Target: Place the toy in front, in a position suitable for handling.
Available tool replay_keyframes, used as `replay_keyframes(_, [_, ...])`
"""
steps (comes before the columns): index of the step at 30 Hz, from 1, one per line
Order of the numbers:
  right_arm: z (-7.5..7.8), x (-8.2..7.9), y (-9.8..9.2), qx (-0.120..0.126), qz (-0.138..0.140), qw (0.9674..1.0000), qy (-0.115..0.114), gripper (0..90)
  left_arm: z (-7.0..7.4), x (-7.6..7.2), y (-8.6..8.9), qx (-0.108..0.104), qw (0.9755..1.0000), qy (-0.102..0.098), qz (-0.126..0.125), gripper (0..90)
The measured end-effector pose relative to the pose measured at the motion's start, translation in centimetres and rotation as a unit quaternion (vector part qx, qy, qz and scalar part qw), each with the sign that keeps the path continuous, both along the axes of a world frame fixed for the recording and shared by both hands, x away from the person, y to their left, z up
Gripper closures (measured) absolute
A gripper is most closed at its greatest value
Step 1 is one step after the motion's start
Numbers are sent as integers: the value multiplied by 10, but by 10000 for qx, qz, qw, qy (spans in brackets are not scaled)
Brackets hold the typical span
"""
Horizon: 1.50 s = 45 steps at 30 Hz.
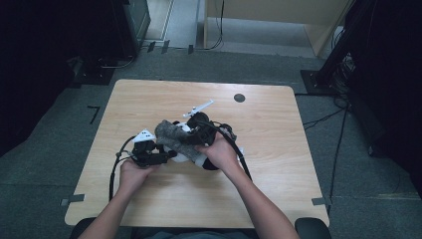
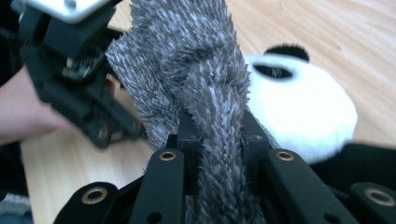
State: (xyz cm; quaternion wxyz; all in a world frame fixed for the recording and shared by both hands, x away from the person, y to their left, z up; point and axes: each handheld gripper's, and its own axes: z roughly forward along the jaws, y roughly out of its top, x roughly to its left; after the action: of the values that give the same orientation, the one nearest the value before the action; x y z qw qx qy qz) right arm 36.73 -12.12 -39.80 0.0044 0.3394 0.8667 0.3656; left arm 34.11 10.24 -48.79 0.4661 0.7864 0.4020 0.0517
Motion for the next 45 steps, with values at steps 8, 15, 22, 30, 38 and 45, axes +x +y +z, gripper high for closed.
replay_keyframes(8, [-3,-16,-26,-34,204,9998,-64,764,1,0,-1,43,10000,-9,-9,369])
replay_keyframes(15, [0,-24,-44,-100,266,9995,-130,768,1,0,-1,50,10000,-15,-9,375])
replay_keyframes(22, [4,-29,-70,-27,142,9997,-201,772,1,0,-1,31,10000,-14,-6,375])
replay_keyframes(30, [7,-31,-100,-6,-187,9997,-166,772,0,0,0,13,10000,-11,-7,375])
replay_keyframes(38, [0,-30,-127,-91,-599,9981,-110,774,0,0,0,11,10000,-11,-3,373])
replay_keyframes(45, [1,-30,-141,-53,-808,9967,-56,774,0,0,0,-8,10000,3,3,371])
